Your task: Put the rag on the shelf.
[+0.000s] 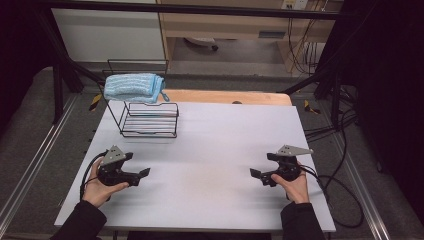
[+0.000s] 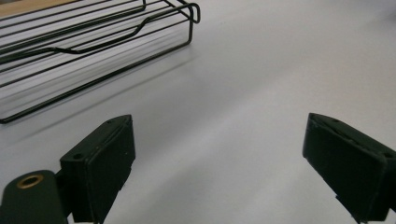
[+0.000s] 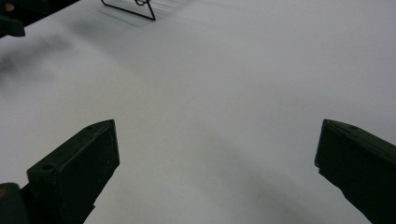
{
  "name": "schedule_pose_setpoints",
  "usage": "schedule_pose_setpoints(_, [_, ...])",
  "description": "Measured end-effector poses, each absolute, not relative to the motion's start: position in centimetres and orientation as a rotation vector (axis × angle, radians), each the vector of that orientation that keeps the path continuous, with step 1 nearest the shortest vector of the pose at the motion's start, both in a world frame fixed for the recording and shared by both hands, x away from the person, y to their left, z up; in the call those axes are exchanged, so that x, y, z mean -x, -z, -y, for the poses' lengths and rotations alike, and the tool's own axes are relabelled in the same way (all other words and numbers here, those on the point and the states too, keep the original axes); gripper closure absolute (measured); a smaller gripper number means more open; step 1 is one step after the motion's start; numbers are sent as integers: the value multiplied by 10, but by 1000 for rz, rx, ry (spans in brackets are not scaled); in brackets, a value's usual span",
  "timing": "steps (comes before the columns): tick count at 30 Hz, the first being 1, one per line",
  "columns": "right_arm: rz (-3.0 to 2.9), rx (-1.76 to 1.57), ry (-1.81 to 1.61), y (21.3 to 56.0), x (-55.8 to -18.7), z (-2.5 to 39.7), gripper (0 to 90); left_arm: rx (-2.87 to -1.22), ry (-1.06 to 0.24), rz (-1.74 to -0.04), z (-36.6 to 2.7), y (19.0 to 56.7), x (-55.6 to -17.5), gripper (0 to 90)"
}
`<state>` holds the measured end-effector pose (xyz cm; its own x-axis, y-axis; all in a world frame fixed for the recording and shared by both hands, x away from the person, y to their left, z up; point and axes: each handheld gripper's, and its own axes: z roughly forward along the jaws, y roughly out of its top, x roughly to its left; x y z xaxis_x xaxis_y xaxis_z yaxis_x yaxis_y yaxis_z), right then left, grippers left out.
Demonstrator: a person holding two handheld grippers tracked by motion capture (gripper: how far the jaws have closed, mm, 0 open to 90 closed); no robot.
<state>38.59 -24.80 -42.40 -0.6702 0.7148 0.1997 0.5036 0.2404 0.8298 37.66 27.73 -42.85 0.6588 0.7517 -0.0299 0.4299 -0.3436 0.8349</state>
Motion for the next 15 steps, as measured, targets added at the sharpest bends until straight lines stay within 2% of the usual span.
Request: schedule_pose_setpoints(15, [-2289, -1153, -1429, 443, -368, 269, 6, -2042, -441, -894, -277, 445, -371, 93])
